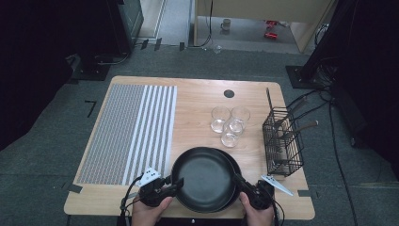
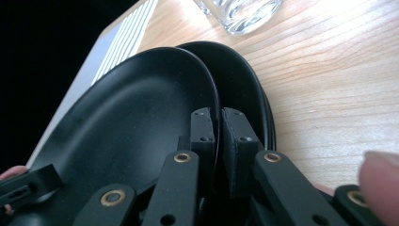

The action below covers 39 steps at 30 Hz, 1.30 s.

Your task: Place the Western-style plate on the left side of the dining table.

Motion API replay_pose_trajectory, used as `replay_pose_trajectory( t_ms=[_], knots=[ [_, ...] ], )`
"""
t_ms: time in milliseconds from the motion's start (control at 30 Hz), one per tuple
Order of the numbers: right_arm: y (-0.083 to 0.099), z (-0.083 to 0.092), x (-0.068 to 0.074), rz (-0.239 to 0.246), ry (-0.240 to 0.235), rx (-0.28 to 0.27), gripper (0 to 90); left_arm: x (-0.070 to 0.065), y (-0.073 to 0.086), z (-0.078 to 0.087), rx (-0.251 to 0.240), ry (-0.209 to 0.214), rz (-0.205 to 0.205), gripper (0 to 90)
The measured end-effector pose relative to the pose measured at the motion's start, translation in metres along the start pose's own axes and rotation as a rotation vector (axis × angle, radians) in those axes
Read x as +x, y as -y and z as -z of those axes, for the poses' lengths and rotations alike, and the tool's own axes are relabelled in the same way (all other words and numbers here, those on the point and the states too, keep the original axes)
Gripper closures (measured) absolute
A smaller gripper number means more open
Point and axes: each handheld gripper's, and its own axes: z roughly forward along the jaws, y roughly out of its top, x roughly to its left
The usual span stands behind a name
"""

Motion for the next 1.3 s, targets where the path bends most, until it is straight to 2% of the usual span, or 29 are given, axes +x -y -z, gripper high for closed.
replay_pose_trajectory(
  t_ms=[167,267,433,600,667,767,833,1033,1100,1167,1233,1300],
  knots=[
    [0.0,-0.002,0.011,0.063,0.056,0.014,83.8,-0.002,0.002,0.004,-0.008,-0.015,-0.013,58.2],
    [0.0,-0.002,0.012,0.068,0.057,0.024,83.8,-0.001,0.002,0.005,-0.006,-0.012,-0.011,58.1],
    [-0.002,-0.003,0.01,0.045,0.042,0.029,83.1,0.001,0.001,0.007,-0.013,-0.015,-0.011,58.5],
    [-0.001,-0.008,0.01,0.029,0.033,0.066,78.9,0.004,-0.002,0.009,-0.029,-0.01,0.007,58.8],
    [0.0,-0.009,0.009,0.014,0.028,0.073,78.9,0.004,-0.002,0.008,-0.029,-0.009,0.016,58.9],
    [-0.001,-0.011,0.007,-0.022,0.007,0.09,78.8,0.002,0.001,0.004,-0.007,-0.011,0.005,60.0],
    [-0.002,-0.011,0.004,-0.055,-0.01,0.098,79.9,0.001,0.001,0.003,-0.009,-0.013,0.006,59.1],
    [-0.002,-0.011,0.0,-0.096,-0.042,0.1,82.0,-0.001,0.002,0.001,-0.034,-0.041,-0.007,58.5],
    [-0.001,-0.01,-0.001,-0.1,-0.049,0.092,82.2,0.001,0.002,0.0,-0.039,-0.025,0.008,58.5],
    [-0.001,-0.009,0.001,-0.087,-0.05,0.074,82.7,0.006,0.001,0.0,-0.031,0.022,0.05,61.6],
    [-0.002,-0.006,0.002,-0.084,-0.065,0.05,83.5,0.009,0.0,0.0,-0.036,0.043,0.074,62.9],
    [-0.003,-0.004,0.006,-0.07,-0.057,0.033,83.5,0.009,0.0,0.002,-0.044,0.056,0.074,64.7]
  ],
)
